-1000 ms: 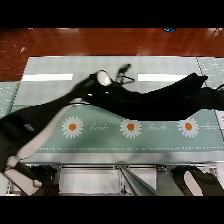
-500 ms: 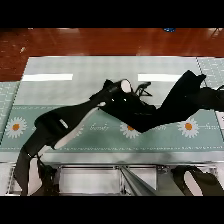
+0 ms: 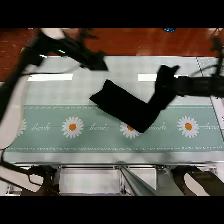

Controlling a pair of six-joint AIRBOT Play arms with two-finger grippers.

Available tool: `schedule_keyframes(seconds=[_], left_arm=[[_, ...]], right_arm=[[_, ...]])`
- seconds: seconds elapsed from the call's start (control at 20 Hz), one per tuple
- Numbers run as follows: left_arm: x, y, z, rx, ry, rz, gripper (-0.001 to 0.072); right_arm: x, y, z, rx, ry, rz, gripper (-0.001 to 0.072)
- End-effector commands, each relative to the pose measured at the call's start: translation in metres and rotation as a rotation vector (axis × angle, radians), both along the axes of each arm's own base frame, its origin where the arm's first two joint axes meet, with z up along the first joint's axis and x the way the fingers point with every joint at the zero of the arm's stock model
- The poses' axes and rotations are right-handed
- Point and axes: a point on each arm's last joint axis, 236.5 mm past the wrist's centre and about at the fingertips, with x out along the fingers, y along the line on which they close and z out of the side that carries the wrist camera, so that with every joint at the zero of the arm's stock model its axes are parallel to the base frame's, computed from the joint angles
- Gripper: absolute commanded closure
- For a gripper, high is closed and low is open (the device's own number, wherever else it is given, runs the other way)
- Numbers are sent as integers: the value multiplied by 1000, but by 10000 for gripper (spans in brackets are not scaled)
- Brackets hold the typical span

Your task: Fold the shirts.

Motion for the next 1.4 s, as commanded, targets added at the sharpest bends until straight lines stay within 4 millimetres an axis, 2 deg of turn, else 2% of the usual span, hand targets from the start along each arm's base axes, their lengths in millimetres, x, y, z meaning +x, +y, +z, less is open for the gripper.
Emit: schedule_keyframes(seconds=[0.0,0.1,0.15,0.25,0.4,0.6,0.65,0.7,0.75,0.85,0.95,1.05,1.15,1.2,1.3,1.35], left_arm=[[3,102,56,161,-162,154,689],[-10,141,66,239,-205,229,689],[-20,159,63,272,-208,267,689],[-41,177,48,266,-201,340,688],[-80,153,25,122,-200,381,688],[-114,142,-27,67,-131,423,688],[-120,140,-42,63,-90,423,688],[-123,140,-53,64,-65,428,688],[-123,142,-62,68,-55,440,688],[-111,147,-65,66,-87,482,688],[-90,163,-48,51,-153,553,688],[-76,189,-17,41,-204,614,688],[-70,215,18,41,-251,657,688],[-68,228,35,41,-283,687,688],[-71,243,55,38,-337,732,688],[-74,241,58,38,-344,729,688]], right_arm=[[51,68,-26,24,5,84,688],[77,105,-48,24,46,132,688],[88,121,-61,22,71,154,687],[103,145,-87,20,118,177,687],[114,169,-125,31,184,201,687],[112,191,-158,64,262,218,686],[106,195,-164,66,287,231,611],[98,200,-168,70,312,252,429],[88,204,-170,57,317,295,301],[72,201,-167,47,350,356,300],[71,176,-147,53,372,360,300],[79,130,-105,54,338,325,300],[85,61,-66,-51,262,241,300],[83,15,-52,-171,228,166,300],[68,-71,-39,-398,184,-49,300],[56,-106,-41,-465,171,-181,300]])
